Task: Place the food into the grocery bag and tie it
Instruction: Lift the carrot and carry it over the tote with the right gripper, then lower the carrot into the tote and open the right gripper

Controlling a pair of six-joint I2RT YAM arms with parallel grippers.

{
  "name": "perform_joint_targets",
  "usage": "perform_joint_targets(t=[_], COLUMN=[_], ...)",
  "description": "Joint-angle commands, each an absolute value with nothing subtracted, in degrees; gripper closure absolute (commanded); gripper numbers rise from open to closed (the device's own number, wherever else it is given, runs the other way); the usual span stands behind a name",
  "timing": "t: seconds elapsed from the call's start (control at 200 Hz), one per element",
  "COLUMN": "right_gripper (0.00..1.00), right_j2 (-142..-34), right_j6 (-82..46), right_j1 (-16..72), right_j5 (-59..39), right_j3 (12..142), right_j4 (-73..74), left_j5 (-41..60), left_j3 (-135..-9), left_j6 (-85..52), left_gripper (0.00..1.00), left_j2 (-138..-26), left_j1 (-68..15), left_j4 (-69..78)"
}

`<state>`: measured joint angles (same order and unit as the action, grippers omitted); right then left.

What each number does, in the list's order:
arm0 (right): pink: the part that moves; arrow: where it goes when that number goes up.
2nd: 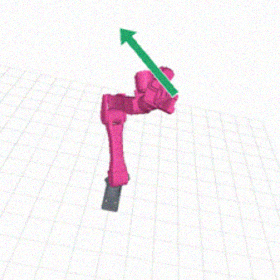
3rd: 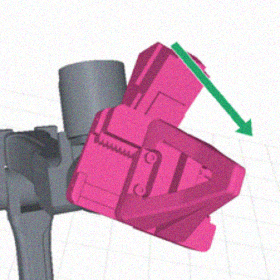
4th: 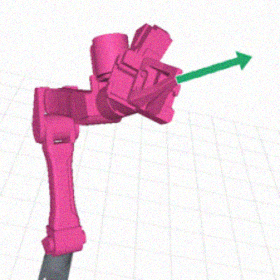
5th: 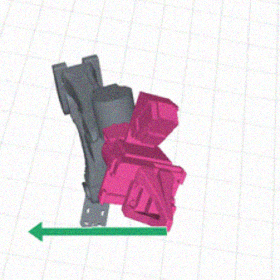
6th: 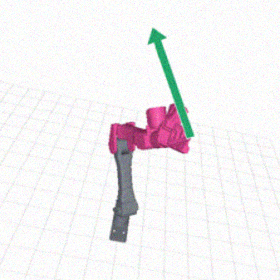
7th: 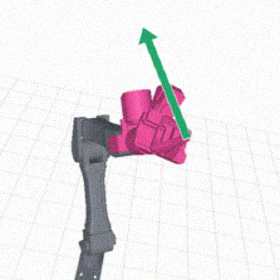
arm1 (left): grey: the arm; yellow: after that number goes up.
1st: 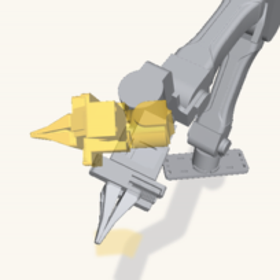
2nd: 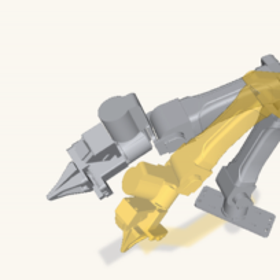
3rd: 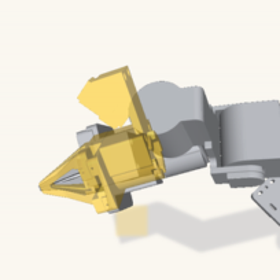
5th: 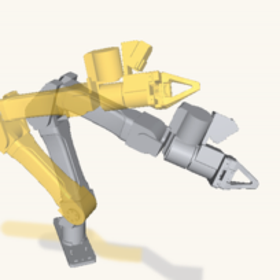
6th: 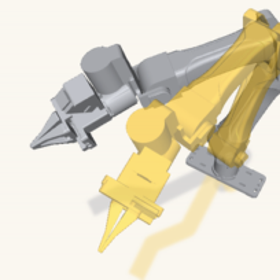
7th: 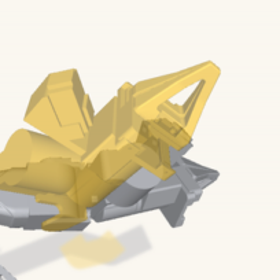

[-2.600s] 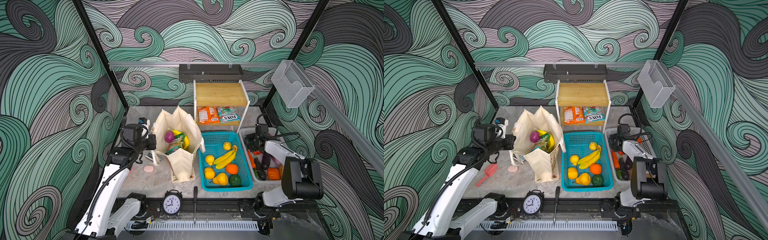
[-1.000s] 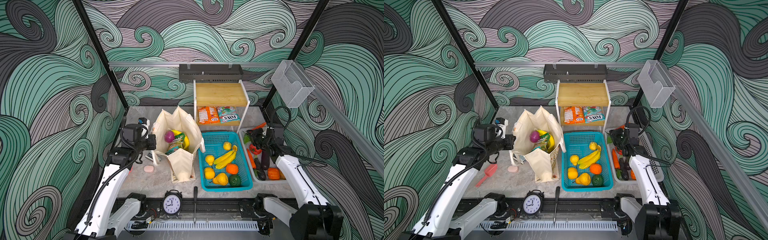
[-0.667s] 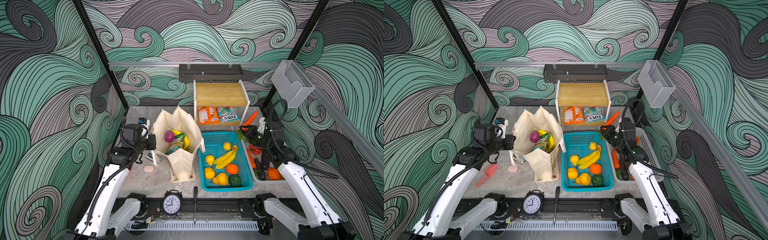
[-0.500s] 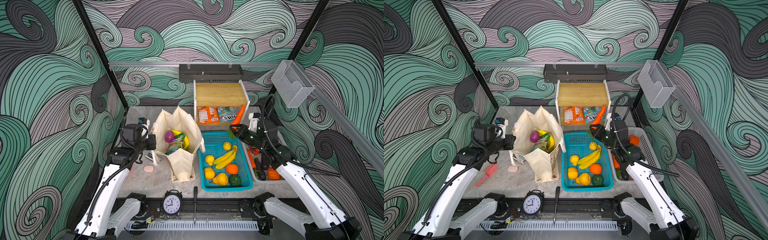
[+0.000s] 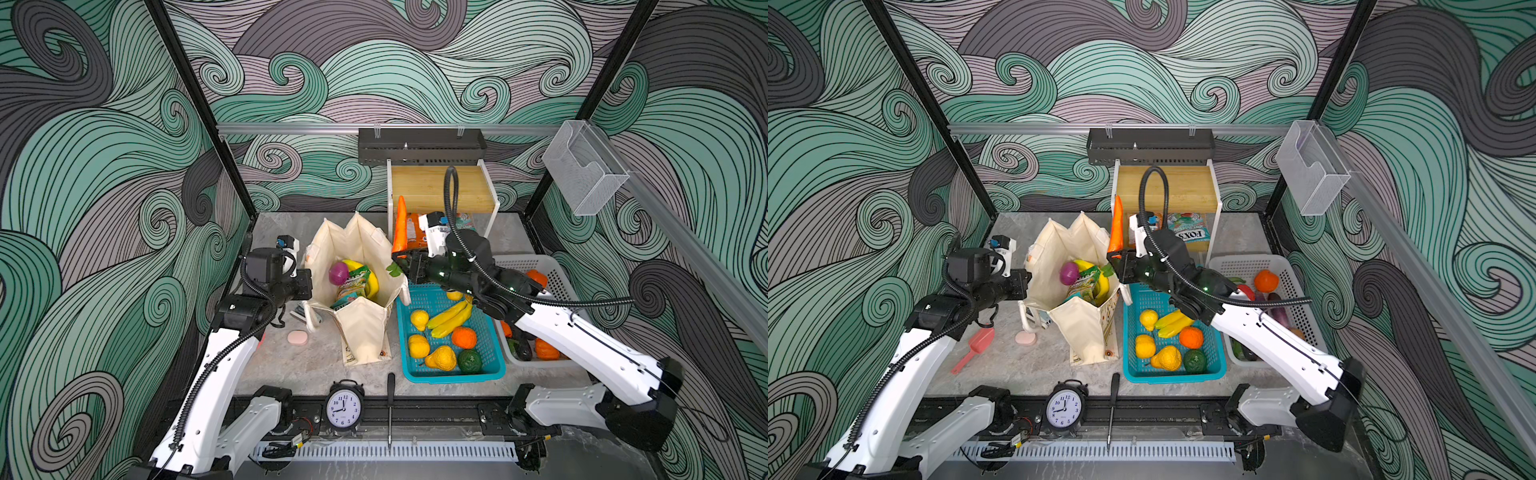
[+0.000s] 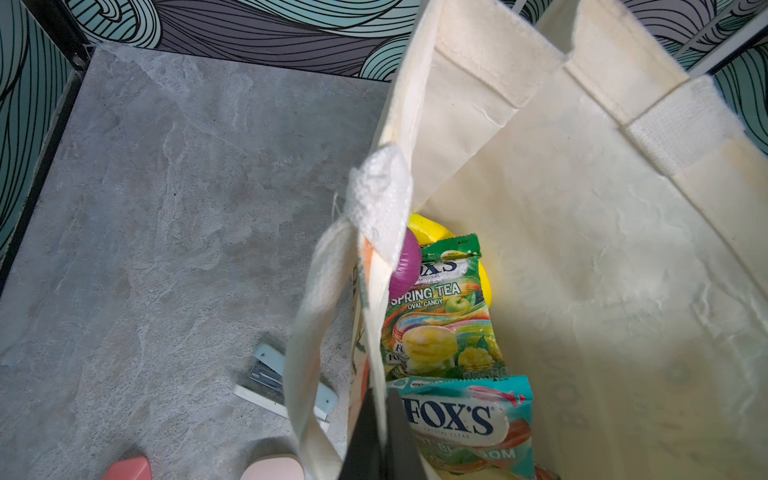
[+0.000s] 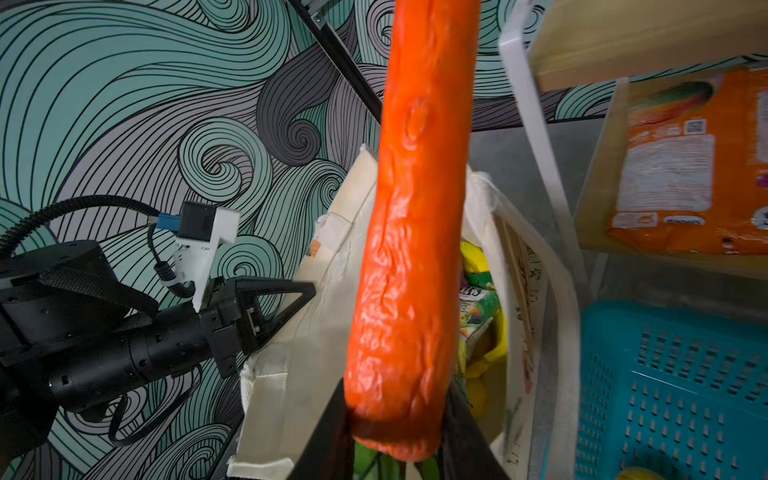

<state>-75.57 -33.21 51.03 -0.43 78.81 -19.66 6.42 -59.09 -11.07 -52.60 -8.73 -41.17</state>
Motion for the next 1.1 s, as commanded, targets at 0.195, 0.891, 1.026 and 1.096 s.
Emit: perform_joint_targets(t=[0.195,0.891,1.026,1.096], right_gripper=[0.79,0.90,0.92,0.97], right_j2=[-88.4,-101.3,-105.6,-108.1], right_j6=[-21.1,-6.9,-6.0,-5.8], right_j1=[56.1,56.1,55.9,55.8], right_j5=[-0.6,-9.6,-9.5,-10.3], right_j3=[91.9,99.8,103.6,106.1], right_j4=[-32.7,-48.0,-51.9,-55.0], left_j5=[6.4,6.4,6.6,6.4], left_j3=[-58.9,-58.8,-58.8,-58.8], left_j6=[-10.4,-10.4,-10.5,-10.5], left_gripper=[1.00,1.00,1.00,1.00], left_j2=[-51.3,-51.2,-51.2,-51.3], left_j1=[-8.3,-8.3,-8.3,-8.3], left_j4=[-42.4,-42.1,-42.1,-42.1])
